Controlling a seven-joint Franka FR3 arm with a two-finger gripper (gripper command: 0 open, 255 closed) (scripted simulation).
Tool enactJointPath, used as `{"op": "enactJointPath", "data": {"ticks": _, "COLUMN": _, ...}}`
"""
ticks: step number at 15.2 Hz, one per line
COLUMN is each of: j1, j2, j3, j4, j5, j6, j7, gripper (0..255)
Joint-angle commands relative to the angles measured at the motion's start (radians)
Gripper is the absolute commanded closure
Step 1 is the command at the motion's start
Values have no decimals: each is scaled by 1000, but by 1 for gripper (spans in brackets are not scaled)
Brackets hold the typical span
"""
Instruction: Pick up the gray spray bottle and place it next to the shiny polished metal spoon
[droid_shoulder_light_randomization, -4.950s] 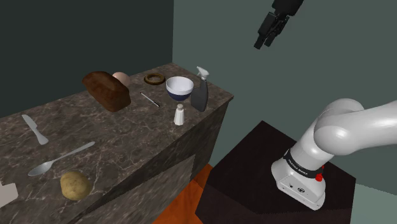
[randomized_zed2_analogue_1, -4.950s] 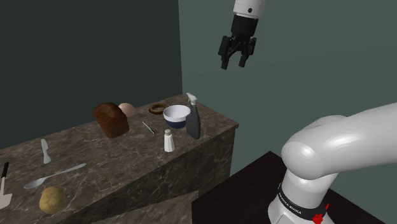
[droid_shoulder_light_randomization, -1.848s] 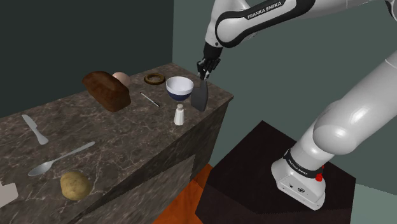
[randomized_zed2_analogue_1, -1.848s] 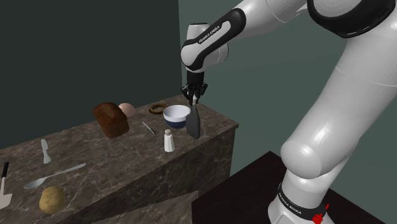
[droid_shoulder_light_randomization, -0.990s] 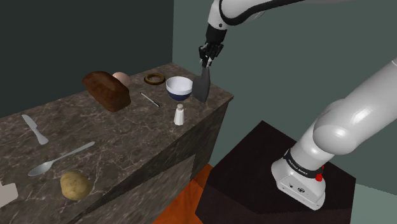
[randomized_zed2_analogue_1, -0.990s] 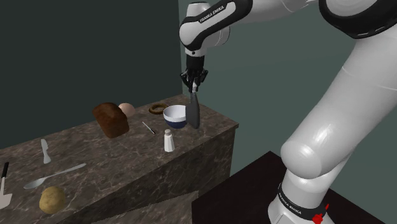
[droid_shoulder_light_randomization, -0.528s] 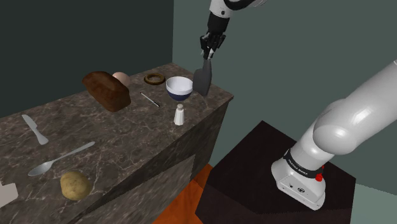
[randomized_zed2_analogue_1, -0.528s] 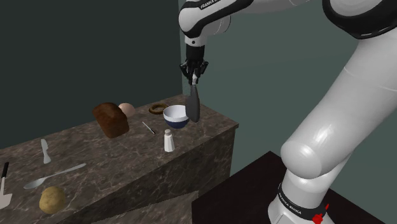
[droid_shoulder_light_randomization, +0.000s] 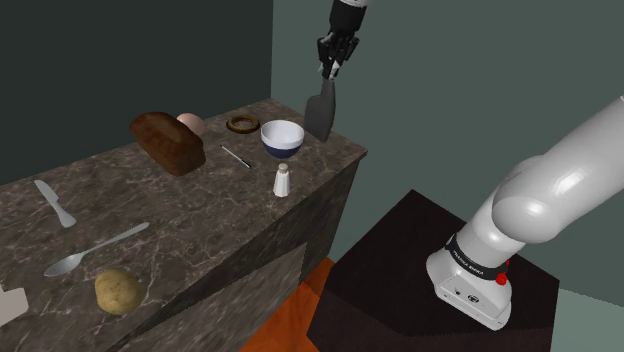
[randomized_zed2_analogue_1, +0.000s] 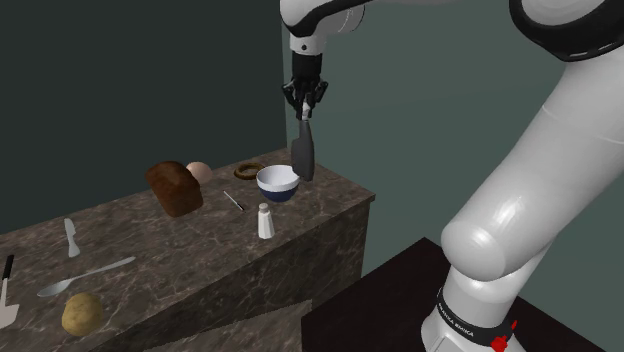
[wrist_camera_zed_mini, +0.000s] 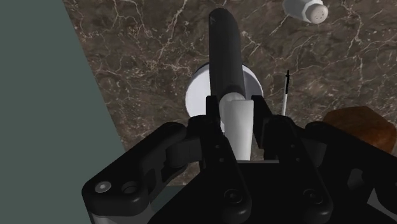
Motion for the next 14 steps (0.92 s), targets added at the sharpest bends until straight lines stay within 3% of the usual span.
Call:
{"op": "enactJointPath", "data": {"ticks": 1, "j1": 0, "j2": 1, "j3": 1, "j4": 30, "j5": 0, "j6": -29, "j7": 1, "gripper": 255}}
{"op": "enactJointPath", "data": {"ticks": 14, "j1": -1, "j2": 24, "j3": 0, "j4": 231, "j5": -3, "j6": -207, "j7": 0, "gripper": 255}}
